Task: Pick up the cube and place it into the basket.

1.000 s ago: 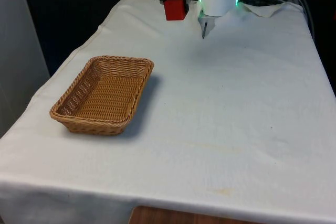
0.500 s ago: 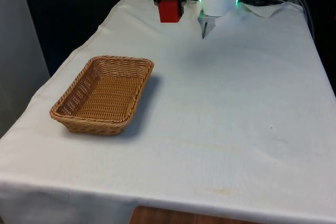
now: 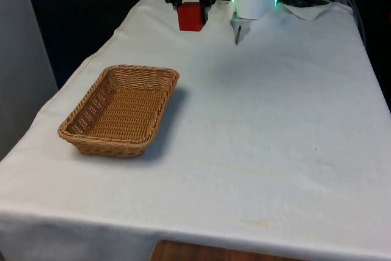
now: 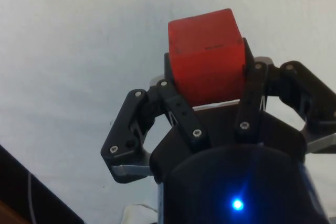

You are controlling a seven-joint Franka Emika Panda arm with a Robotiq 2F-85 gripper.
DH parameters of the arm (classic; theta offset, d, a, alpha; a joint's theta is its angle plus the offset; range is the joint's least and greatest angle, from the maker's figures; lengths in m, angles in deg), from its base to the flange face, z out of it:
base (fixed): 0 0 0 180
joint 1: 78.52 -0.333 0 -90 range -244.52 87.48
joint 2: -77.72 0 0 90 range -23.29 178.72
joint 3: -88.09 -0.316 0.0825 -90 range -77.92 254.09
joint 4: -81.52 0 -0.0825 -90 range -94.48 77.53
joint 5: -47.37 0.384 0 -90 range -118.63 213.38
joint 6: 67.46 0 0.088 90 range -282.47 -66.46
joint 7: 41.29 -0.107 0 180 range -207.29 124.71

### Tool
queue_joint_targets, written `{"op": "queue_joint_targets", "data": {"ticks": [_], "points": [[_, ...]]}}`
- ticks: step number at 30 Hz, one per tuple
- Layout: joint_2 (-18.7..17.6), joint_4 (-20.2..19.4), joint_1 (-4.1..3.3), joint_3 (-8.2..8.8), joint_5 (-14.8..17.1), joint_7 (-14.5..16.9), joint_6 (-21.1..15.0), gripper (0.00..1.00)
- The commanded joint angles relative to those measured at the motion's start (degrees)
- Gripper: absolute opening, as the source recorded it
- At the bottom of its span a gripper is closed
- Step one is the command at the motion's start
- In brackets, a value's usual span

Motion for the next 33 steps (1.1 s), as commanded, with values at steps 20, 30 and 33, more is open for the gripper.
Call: {"op": "queue_joint_targets", "data": {"ticks": [20,30,33], "points": [[-6.99,7.79,0.34,0.57,1.03,-1.2,0.06,0.01],[-9.4,9.17,0.52,1.26,2.35,-0.74,-1.72,0.01],[-9.85,9.34,0.52,1.38,2.69,-0.52,-2.23,0.01]]}}
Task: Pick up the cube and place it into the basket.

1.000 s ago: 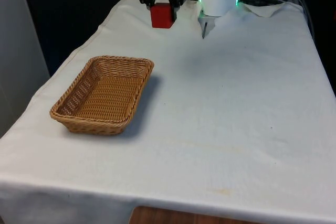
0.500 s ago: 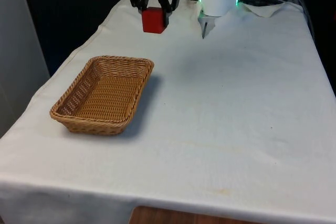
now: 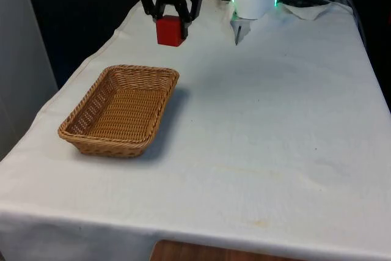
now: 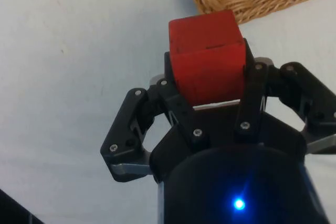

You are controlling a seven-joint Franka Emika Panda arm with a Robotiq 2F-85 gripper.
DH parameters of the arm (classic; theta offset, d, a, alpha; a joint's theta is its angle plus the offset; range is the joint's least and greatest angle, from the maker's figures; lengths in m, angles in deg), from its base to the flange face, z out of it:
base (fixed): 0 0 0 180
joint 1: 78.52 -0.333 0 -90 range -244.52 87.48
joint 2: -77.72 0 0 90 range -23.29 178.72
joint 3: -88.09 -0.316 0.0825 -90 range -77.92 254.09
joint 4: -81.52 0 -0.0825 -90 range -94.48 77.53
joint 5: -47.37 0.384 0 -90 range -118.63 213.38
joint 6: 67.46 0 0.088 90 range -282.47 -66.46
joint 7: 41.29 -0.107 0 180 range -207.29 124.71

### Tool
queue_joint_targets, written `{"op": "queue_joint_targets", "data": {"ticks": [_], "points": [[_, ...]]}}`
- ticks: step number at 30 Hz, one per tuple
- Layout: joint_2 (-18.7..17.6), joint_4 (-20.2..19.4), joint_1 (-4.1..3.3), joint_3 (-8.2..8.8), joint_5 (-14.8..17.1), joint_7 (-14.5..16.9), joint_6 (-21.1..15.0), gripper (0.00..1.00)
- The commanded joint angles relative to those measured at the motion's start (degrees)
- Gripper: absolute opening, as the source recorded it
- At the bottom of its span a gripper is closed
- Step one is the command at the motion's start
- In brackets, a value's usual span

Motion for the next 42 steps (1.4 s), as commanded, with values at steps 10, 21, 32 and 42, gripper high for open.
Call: {"op": "queue_joint_targets", "data": {"ticks": [10,21,32,42], "points": [[-2.64,2.29,0.52,0.63,1.55,0.92,-1.2,0.01],[-7.39,6.88,1.15,2.01,3.61,2.01,-0.86,0.01],[-11.75,11.17,1.89,3.15,6.3,3.38,-0.46,0.01],[-16.44,15.76,2.58,4.35,9.74,4.87,0.29,0.01]]}}
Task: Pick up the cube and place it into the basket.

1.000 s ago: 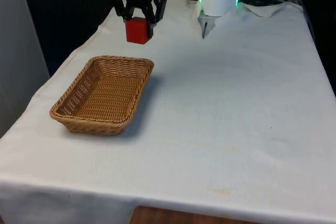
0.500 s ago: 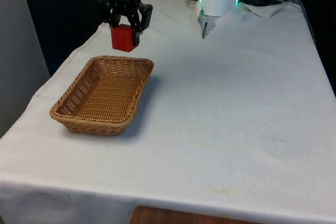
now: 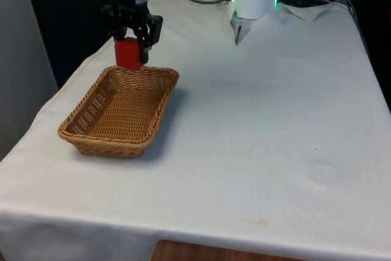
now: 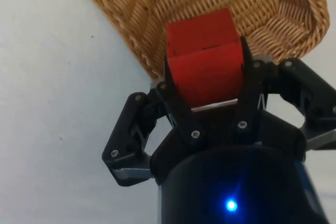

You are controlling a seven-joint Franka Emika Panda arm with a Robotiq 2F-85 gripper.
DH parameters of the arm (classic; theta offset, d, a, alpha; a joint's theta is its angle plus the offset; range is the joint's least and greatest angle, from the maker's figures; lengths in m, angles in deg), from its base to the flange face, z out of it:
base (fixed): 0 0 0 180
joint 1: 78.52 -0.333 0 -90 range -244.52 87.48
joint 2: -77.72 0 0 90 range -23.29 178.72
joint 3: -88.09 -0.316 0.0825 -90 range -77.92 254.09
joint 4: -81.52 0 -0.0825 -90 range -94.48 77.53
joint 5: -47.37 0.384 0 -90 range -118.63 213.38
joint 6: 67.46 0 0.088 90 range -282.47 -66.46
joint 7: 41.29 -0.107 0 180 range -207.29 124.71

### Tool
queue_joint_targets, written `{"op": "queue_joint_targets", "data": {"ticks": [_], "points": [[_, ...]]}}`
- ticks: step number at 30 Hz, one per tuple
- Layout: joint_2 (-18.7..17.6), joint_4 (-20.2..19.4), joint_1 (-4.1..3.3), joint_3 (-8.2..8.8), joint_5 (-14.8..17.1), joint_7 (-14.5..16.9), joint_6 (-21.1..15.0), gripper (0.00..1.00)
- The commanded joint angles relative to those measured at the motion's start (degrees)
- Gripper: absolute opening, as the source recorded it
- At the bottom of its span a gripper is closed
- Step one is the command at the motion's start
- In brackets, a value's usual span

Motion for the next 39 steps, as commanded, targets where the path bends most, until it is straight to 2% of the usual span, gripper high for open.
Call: {"op": "queue_joint_targets", "data": {"ticks": [1,9,10,11,17,19,20,28,36,37,39], "points": [[-0.86,1.03,0.74,-0.34,1.15,0.69,0.57,0.01],[-4.58,4.53,1.38,0.46,4.3,1.95,1.15,0.01],[-4.3,3.95,0.8,0.92,3.84,1.55,0.46,0.01],[-4.98,4.93,1.43,0.57,4.64,2.06,1.2,0.01],[-7.1,7.16,1.6,1.09,6.13,2.29,1.66,0.01],[-7.22,6.93,1.2,1.49,5.84,1.95,1.09,0.01],[-7.28,7.28,1.49,1.32,6.19,2.18,1.6,0.01],[-7.39,7.16,1.2,1.55,5.96,1.95,1.15,0.01],[-8.08,7.45,1.38,1.26,6.3,2.01,1.03,0.01],[-7.79,7.16,1.15,1.49,5.96,1.95,1.09,0.01],[-8.31,7.62,1.38,1.2,6.42,2.01,1.03,0.01]]}}
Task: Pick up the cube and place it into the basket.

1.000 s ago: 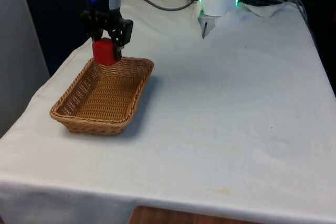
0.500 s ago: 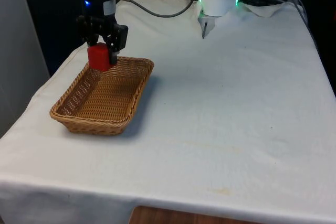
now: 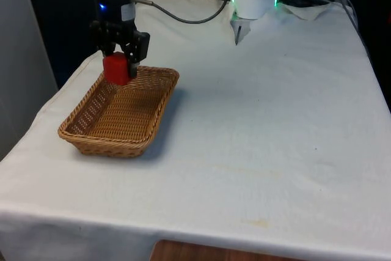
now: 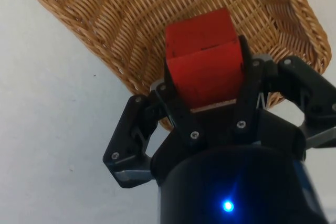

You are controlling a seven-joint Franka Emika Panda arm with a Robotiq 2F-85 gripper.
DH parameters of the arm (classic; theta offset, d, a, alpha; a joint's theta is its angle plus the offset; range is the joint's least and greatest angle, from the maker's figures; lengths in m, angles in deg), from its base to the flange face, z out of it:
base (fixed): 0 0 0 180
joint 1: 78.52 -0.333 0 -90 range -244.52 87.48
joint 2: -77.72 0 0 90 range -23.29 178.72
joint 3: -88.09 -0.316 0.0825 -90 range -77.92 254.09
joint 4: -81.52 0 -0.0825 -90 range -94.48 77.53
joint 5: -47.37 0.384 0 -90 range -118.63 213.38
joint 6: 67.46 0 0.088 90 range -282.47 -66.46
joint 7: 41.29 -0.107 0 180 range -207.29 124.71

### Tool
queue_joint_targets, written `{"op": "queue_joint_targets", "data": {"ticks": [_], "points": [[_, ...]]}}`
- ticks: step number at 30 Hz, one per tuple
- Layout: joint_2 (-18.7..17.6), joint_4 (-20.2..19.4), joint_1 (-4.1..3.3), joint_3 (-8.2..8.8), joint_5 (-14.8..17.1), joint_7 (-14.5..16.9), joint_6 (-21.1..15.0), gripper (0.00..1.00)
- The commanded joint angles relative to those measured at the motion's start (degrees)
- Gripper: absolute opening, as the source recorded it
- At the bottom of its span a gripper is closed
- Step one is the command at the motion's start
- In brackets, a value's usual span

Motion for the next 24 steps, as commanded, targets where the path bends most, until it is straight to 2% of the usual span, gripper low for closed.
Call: {"op": "queue_joint_targets", "data": {"ticks": [1,8,9,10,17,18,19,24], "points": [[-0.34,0.4,0.29,-0.29,0.4,0.06,-0.06,0.01],[-1.66,1.03,0.34,-0.34,1.03,0.17,-0.11,0.01],[-1.38,0.74,0.0,0.0,0.57,0.0,-0.06,0.01],[-1.78,1.09,0.34,-0.4,1.15,0.23,-0.11,0.01],[-2.86,1.6,0.34,-0.46,1.78,0.29,-0.11,0.01],[-2.86,1.38,0.0,-0.06,1.38,0.0,-0.06,0.01],[-3.21,1.78,0.34,-0.46,1.95,0.29,-0.11,0.01],[-4.07,1.95,0.34,-0.52,2.52,0.29,-0.23,0.01]]}}
